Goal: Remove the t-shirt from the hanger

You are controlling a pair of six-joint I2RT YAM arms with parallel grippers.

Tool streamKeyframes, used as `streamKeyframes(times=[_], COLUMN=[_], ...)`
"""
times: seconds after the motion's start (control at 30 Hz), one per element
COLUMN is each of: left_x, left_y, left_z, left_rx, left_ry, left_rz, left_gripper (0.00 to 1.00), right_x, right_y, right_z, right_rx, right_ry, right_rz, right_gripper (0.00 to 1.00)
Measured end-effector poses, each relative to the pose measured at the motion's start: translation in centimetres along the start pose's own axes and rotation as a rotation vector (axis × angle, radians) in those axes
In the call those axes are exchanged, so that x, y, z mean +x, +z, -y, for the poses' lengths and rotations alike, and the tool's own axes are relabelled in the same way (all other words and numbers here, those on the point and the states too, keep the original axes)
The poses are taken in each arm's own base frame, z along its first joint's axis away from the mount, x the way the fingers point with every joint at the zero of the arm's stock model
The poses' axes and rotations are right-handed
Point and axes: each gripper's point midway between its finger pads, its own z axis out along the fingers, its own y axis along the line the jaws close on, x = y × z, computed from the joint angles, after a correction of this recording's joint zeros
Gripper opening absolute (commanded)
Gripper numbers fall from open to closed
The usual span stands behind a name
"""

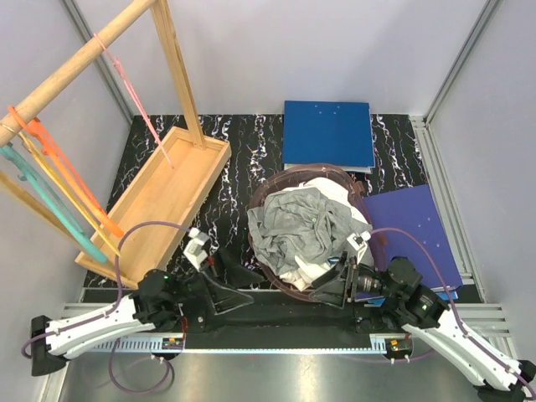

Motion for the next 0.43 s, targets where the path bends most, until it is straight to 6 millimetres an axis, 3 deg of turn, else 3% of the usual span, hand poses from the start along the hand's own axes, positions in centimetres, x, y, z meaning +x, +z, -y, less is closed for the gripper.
streamKeyframes(times=[0.13, 0.2, 0.3, 0.43], left_x=[-2.4, -2.9, -2.8, -2.0], left_y=[-0.8, -1.2, -1.2, -0.6], left_z=[4.0, 5.0, 5.1, 3.8], left_rx=[0.151, 0.19, 0.196, 0.15], left_ry=[0.018, 0.023, 0.023, 0.008], left_rz=[0.1, 0.123, 0.116, 0.075], left_gripper=[0.99, 0.99, 0.99, 0.99], right_x=[-0.3, -0.5, -1.5, -2.5], right_y=[0.8, 1.1, 1.3, 1.3], right_z=[0.6, 1.0, 0.8, 0.2], right_rx=[-0.043, -0.05, -0.059, -0.082], right_ry=[-0.005, -0.004, -0.023, -0.054], right_rz=[0.046, 0.069, 0.123, 0.169], right_gripper=[1.0, 1.0, 1.0, 1.0])
